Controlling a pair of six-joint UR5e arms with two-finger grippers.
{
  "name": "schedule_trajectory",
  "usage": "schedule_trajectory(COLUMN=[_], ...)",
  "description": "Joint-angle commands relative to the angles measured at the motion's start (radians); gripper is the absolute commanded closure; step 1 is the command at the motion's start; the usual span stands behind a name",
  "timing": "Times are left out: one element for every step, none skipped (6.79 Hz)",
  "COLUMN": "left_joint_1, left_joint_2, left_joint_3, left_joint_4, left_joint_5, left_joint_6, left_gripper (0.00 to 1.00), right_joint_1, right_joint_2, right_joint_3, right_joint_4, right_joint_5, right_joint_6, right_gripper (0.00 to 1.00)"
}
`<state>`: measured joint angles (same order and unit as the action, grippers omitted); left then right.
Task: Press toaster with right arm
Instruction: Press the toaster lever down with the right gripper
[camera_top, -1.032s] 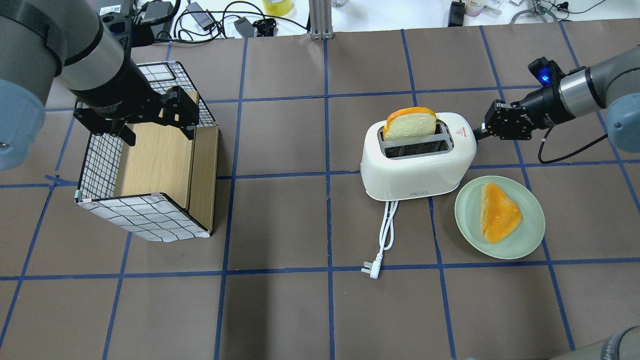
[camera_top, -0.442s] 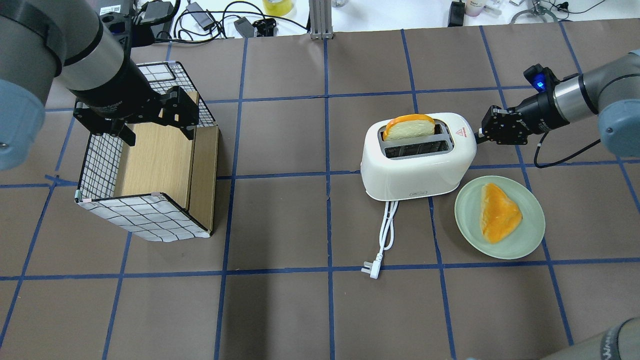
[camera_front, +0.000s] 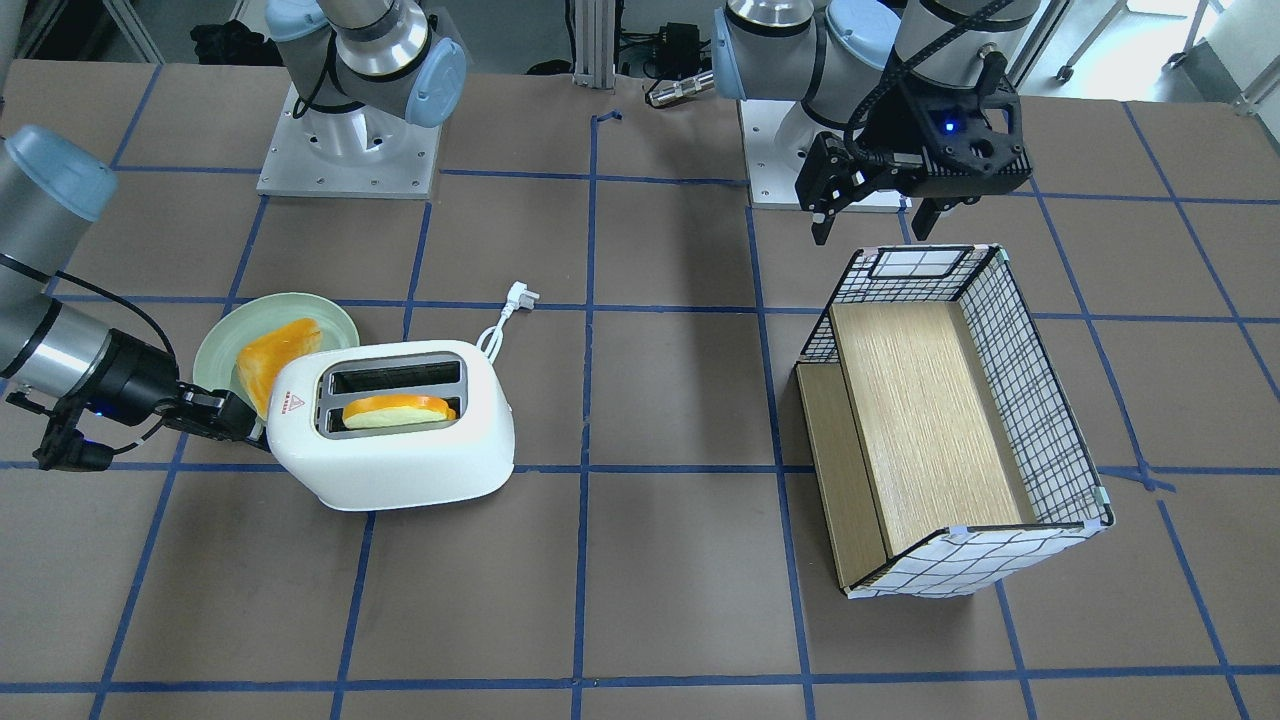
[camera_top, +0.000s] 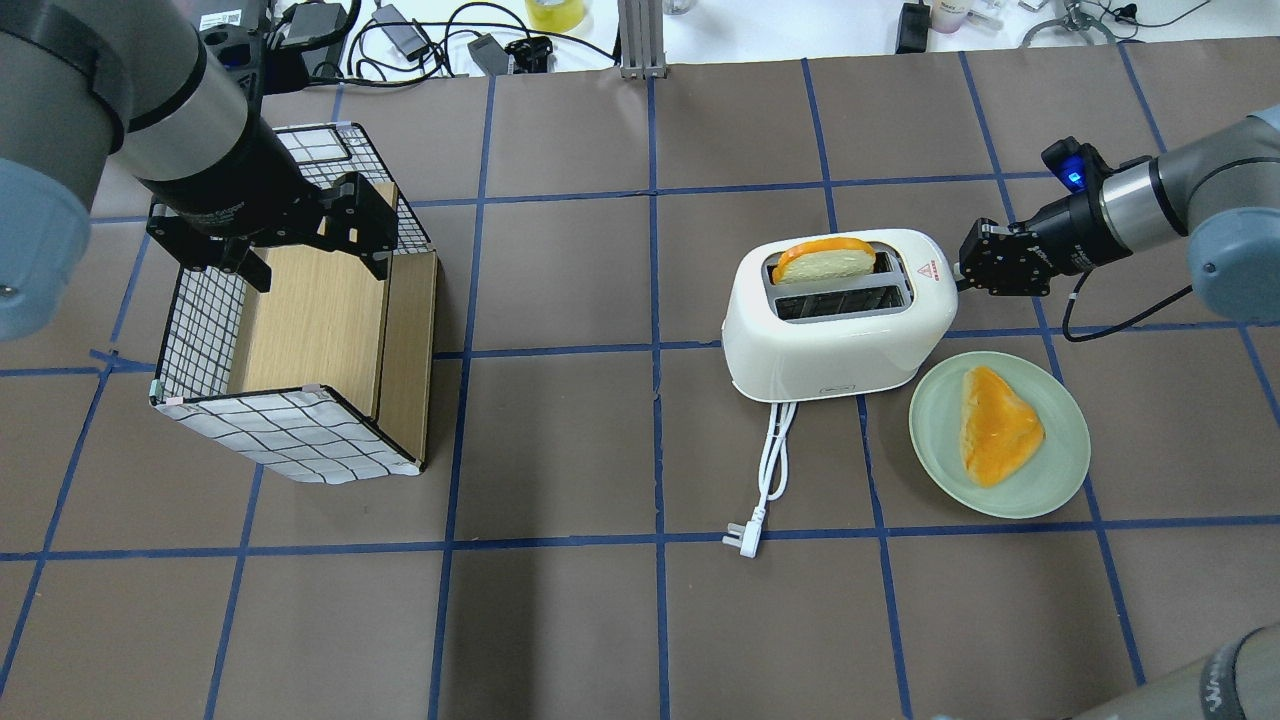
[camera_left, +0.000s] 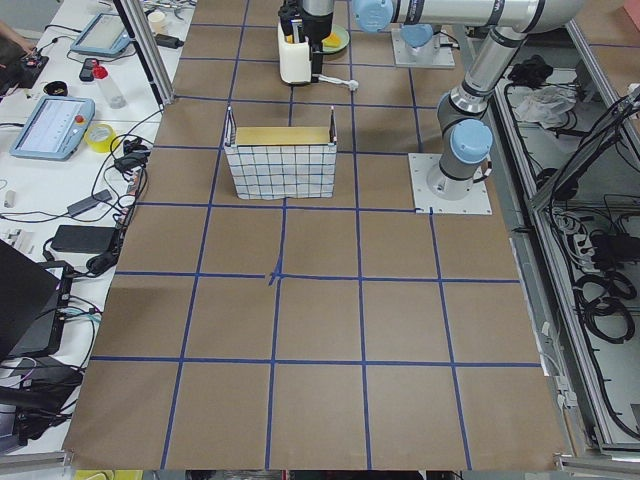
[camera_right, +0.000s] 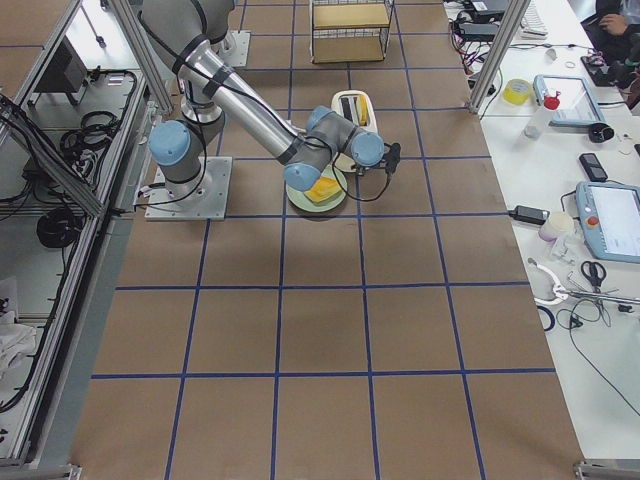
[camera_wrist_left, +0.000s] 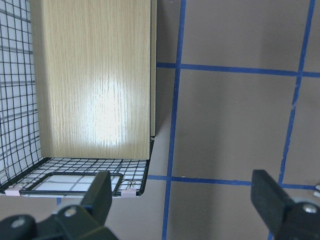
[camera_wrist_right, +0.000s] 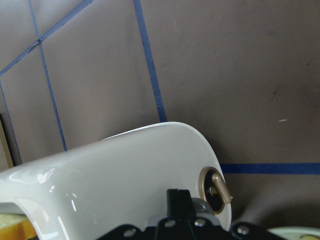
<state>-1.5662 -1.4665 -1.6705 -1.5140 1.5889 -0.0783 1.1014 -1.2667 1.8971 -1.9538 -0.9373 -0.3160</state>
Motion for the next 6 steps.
schedule_trajectory(left_joint_1=[0.0, 0.0, 0.0, 0.0, 0.0, 0.0], left_joint_2=[0.0, 0.0, 0.0, 0.0, 0.0, 0.0], left_joint_3=[0.0, 0.0, 0.0, 0.0, 0.0, 0.0], left_joint_4=[0.0, 0.0, 0.0, 0.0, 0.0, 0.0], left_joint_5=[0.0, 0.0, 0.0, 0.0, 0.0, 0.0], left_joint_6=[0.0, 0.0, 0.0, 0.0, 0.0, 0.0], left_gripper=[0.0, 0.0, 0.0, 0.0, 0.0, 0.0], right_joint_1=[0.0, 0.0, 0.0, 0.0, 0.0, 0.0], right_joint_2=[0.006, 0.009, 0.01, 0.013, 0.015, 0.012], right_joint_3=[0.0, 0.0, 0.0, 0.0, 0.0, -0.001], right_joint_4=[-0.004, -0.005, -0.005, -0.005, -0.005, -0.005], right_joint_5=[0.0, 0.0, 0.0, 0.0, 0.0, 0.0], right_joint_6=[0.0, 0.0, 0.0, 0.0, 0.0, 0.002], right_gripper=[1.0, 1.0, 1.0, 1.0, 1.0, 1.0])
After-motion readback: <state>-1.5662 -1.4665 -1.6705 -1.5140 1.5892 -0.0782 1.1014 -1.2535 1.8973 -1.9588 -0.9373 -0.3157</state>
